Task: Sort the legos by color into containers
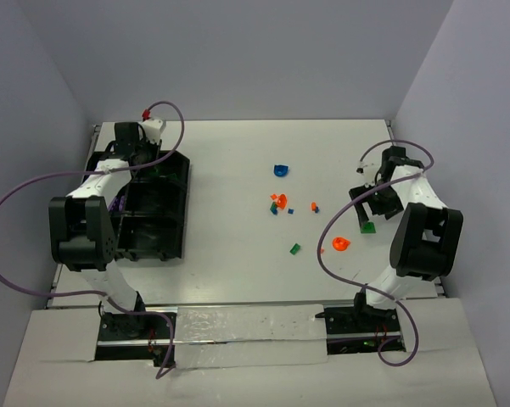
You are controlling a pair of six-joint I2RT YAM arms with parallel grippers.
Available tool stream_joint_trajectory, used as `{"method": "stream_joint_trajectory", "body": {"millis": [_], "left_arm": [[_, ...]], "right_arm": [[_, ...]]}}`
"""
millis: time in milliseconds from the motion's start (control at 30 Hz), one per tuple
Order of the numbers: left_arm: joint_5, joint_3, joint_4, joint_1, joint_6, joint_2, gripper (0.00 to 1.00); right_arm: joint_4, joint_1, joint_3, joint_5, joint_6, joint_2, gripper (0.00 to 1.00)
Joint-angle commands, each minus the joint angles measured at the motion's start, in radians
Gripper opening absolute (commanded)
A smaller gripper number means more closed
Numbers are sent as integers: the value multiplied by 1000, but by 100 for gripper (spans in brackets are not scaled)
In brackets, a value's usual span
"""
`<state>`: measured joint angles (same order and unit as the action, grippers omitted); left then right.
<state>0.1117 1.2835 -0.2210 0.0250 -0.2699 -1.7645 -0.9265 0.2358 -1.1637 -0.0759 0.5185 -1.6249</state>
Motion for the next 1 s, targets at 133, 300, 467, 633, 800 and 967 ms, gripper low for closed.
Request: {"method": "stream_joint_trajectory", "body": {"millis": [133,300,467,633,800,967], "left_arm": [[116,32,-83,-8,-23,19,65],[122,47,-99,-8,6,25,69],[179,63,-97,-8,47,78,69],[260,123,-115,-5,80,129,70],[279,161,-120,-2,99,150,71],[274,161,-120,0,112,166,72]], "right_arm": [[-97,36,-139,-78,587,-57,94],[-188,49,-221,-140,831,-121,93],[-222,54,-230,-164,1028,-140,90],[-260,50,-229,-156,1197,-161,88],[-268,39,-187,-144,1287,-160,87],[-231,19,-101,-151,1307,-134,87]]}}
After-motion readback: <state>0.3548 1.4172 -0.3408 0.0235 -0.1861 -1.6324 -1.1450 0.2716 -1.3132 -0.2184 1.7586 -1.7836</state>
